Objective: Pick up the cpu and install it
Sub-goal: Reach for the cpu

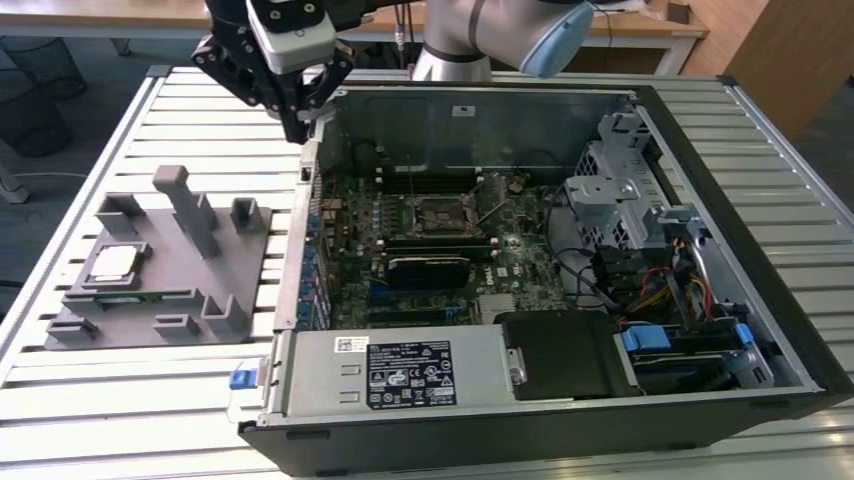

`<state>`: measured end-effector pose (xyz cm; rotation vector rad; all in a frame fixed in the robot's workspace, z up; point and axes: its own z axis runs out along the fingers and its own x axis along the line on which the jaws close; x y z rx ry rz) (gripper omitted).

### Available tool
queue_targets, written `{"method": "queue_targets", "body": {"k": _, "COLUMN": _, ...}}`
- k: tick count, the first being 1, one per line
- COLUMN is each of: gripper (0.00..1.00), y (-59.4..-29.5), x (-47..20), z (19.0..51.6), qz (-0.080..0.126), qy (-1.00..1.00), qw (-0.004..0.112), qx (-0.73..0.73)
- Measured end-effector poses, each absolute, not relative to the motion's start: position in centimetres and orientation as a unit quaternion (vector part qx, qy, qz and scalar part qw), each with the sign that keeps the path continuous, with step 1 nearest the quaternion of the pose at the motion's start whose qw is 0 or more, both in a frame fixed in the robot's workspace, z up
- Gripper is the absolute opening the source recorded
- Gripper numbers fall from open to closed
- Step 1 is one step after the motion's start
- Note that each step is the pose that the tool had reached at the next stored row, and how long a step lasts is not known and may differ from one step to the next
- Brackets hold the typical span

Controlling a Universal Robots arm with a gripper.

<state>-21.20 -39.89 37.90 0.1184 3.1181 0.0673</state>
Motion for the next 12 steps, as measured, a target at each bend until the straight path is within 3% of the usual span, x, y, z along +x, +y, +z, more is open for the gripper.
{"method": "queue_targets", "body": {"k": 12, "gripper": 0.11, "y": -39.89, "x": -22.21, "z": 37.56, "qz": 0.022, "qy": 0.999, "qw": 0.009, "qx": 0.038}}
